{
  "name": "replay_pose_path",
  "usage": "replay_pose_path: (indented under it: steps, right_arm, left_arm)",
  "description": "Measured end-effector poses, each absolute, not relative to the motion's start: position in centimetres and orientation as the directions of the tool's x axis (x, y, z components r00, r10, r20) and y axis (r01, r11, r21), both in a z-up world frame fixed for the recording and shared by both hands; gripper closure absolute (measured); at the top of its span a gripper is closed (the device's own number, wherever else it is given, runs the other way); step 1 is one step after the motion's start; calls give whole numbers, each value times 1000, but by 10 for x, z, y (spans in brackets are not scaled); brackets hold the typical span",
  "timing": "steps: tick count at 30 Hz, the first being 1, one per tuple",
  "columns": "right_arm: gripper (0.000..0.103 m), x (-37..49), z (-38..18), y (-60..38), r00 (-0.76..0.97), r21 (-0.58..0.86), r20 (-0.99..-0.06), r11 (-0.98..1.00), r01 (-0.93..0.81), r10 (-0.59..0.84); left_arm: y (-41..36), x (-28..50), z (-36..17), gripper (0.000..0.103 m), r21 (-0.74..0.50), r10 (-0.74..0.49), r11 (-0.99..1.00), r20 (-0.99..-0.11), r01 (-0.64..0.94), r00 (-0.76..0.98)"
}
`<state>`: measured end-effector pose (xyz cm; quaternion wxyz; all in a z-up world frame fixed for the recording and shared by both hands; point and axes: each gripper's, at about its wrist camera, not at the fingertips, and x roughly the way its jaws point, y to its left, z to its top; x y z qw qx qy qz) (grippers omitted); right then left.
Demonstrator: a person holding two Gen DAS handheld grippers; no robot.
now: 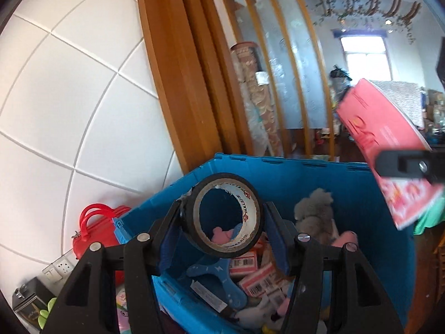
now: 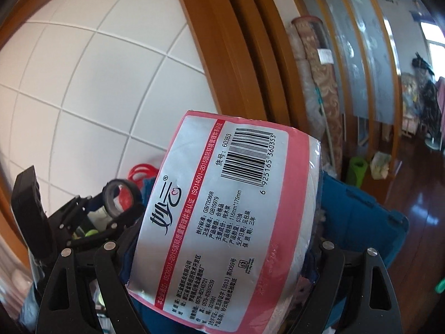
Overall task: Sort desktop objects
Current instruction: 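Carry tape roll and tissue pack over the blue crate and open both tools, then move both tools back over the remaining items on the bed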
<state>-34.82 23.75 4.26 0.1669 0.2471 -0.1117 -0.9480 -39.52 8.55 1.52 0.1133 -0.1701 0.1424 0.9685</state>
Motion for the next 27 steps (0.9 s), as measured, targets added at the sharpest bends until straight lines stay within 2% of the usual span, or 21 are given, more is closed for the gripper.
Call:
replay_pose_path:
  steps: [4, 6, 8, 15, 27]
  right_arm:
    - [12, -366, 33, 253, -808, 319, -447, -912, 258, -384]
    - [9, -374, 25, 257, -795, 327, -470, -912, 246, -383]
    - [6, -382, 21, 262, -788, 351, -487, -911, 219, -377]
    - [5, -375, 19, 278, -786, 434, -432, -866, 249, -442]
    - [5, -347, 19, 270, -729, 458, -375, -798, 390, -572]
  left_arm:
    - [103, -418, 13, 45, 277, 52, -946, -383, -168, -922]
    - [102, -426, 11, 25, 298, -21, -949, -373, -99, -928]
    - [105, -429, 12, 17, 306, -97, -952, -349, -15, -932]
    - [86, -412, 16, 16, 276, -222, -951, -311, 136, -924]
    - [50, -371, 13, 16, 233, -313, -940, -305, 248, -900]
